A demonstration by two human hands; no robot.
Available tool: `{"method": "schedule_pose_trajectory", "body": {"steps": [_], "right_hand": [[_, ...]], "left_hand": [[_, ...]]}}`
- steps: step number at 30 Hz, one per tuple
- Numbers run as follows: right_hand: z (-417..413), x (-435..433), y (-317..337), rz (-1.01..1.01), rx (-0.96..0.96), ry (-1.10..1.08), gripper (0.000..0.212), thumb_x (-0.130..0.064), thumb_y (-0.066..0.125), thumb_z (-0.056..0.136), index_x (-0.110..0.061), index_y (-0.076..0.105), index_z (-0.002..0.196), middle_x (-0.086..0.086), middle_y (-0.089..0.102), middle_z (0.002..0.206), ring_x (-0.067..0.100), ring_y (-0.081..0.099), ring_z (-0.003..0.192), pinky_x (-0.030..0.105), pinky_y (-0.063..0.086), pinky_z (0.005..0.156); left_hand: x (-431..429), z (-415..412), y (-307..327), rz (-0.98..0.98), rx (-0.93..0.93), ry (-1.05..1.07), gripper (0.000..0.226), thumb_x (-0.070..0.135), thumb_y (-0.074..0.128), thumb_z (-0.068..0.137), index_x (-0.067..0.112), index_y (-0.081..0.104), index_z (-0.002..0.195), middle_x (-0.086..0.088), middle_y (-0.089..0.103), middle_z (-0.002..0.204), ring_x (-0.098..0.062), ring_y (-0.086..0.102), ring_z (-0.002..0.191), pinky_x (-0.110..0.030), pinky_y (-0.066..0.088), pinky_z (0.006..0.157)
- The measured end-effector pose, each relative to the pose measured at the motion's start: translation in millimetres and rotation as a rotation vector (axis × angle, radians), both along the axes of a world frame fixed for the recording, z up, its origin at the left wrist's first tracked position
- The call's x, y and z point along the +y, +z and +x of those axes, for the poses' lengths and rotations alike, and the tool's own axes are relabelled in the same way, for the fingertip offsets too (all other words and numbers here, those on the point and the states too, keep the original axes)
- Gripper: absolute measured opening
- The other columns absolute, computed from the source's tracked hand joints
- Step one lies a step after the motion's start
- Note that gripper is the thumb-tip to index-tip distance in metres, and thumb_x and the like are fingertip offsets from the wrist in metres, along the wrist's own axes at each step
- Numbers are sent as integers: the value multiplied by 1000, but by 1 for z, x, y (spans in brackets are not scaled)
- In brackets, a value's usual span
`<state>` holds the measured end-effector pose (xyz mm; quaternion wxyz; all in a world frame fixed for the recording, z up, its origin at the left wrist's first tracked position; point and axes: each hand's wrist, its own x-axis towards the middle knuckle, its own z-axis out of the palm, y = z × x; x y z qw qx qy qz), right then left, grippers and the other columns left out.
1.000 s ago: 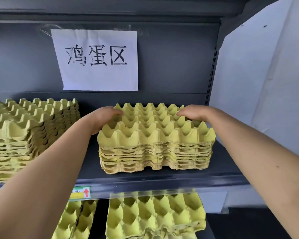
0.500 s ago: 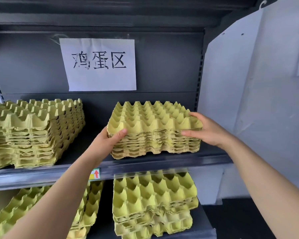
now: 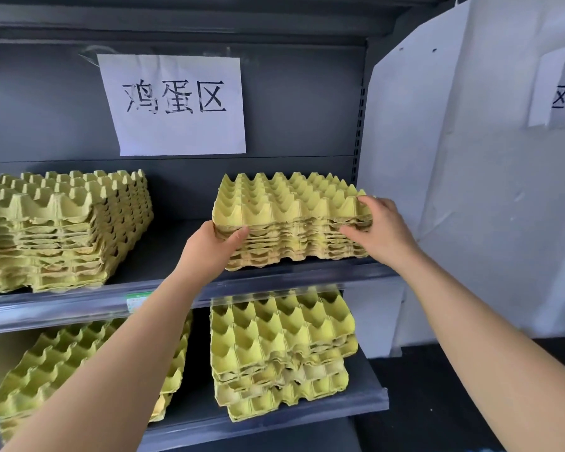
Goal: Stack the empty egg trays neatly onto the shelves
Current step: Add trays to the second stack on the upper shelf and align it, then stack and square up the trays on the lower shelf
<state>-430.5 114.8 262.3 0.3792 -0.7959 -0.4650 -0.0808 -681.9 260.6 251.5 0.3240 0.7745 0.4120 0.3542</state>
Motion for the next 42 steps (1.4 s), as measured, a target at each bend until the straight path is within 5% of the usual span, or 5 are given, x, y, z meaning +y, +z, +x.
{"method": "schedule_pose_trajectory", "body": {"steps": [10, 16, 20, 24, 42], "right_hand": [[-75, -43, -34, 44, -179, 221, 45, -27, 64, 90, -11, 57, 131, 1, 51, 139, 16, 53, 121, 25, 37, 101], [-146, -38, -90, -95, -178, 403, 43, -29, 61, 92, -13, 56, 131, 0, 56, 135, 14, 53, 121, 23, 38, 100], [-198, -18, -131, -203, -158, 500, 45, -30, 57, 94, -16, 52, 136, -2, 50, 142, 13, 49, 127, 22, 37, 101], [-248, 16, -166, -284, -108, 542, 44, -30, 55, 95, -15, 51, 137, -2, 49, 142, 13, 47, 128, 25, 37, 103], [-355, 189, -249, -491, 416, 107, 59, -31, 58, 93, -15, 36, 146, 12, 55, 133, 23, 59, 108, 34, 46, 94]], "left_hand": [[-88, -65, -41, 365, 228, 169, 43, 41, 62, 91, 15, 63, 126, -5, 67, 118, -23, 64, 102, -34, 51, 80], [-114, -125, -108, 252, 380, 225, 43, 42, 59, 93, 18, 63, 128, 0, 66, 122, -22, 58, 73, -29, 45, 70], [-106, -177, -156, 120, 461, 289, 47, 44, 56, 94, 18, 58, 133, -2, 62, 130, -24, 59, 112, -35, 49, 87], [-80, -232, -192, 17, 500, 333, 46, 42, 57, 93, 18, 59, 132, -3, 62, 129, -25, 61, 110, -36, 52, 84], [166, -350, -264, -262, 353, 377, 73, 39, 64, 88, 3, 31, 142, -26, 35, 138, -44, 43, 121, -45, 38, 102]]}}
